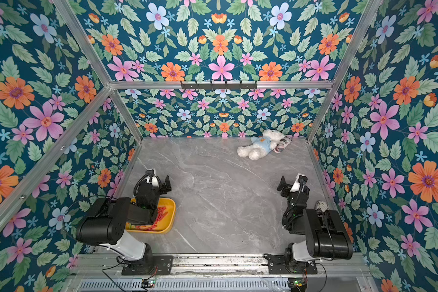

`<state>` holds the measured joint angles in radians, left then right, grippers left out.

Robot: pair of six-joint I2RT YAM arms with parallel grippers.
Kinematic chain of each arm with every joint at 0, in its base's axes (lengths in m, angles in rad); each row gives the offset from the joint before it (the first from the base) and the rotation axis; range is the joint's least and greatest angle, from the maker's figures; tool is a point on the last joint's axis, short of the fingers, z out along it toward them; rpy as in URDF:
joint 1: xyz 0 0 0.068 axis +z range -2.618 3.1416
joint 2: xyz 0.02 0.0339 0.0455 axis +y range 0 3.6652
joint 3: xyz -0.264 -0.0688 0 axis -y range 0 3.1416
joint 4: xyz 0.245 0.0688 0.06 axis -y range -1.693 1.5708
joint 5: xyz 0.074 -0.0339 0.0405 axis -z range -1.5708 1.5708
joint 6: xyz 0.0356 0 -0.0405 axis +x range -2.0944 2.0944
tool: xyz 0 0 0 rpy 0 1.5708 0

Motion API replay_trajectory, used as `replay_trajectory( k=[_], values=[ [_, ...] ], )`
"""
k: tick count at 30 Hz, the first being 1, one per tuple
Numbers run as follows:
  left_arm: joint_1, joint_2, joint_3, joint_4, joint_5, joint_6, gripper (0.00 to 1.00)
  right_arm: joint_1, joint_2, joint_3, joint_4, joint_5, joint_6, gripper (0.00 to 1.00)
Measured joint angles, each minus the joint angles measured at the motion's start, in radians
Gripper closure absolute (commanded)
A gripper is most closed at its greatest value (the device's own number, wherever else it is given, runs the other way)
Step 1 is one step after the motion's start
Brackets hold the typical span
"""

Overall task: Take the clothespins out of the storage box
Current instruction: Move the storage box to the center of the board.

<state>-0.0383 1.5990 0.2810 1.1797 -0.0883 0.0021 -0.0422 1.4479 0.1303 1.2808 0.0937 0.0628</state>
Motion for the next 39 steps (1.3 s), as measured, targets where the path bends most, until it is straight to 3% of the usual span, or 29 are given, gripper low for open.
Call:
replay_trajectory(
  k=[29,33,39],
  values=[
    [0.019,-0.005,0.013,-0.016,0.009,-0.004,0.0,0.0,0.0,0.0,0.0,0.0,0.0,0.01],
    [0.02,-0.083,0.06,-0.12,-0.005,-0.01,0.0,0.0,-0.042,-0.009,-0.01,0.001,0.001,0.01],
    [0.019,-0.272,0.249,-0.45,-0.08,-0.105,0.0,0.002,-0.331,0.055,-0.211,0.063,0.053,0.01]
  ],
)
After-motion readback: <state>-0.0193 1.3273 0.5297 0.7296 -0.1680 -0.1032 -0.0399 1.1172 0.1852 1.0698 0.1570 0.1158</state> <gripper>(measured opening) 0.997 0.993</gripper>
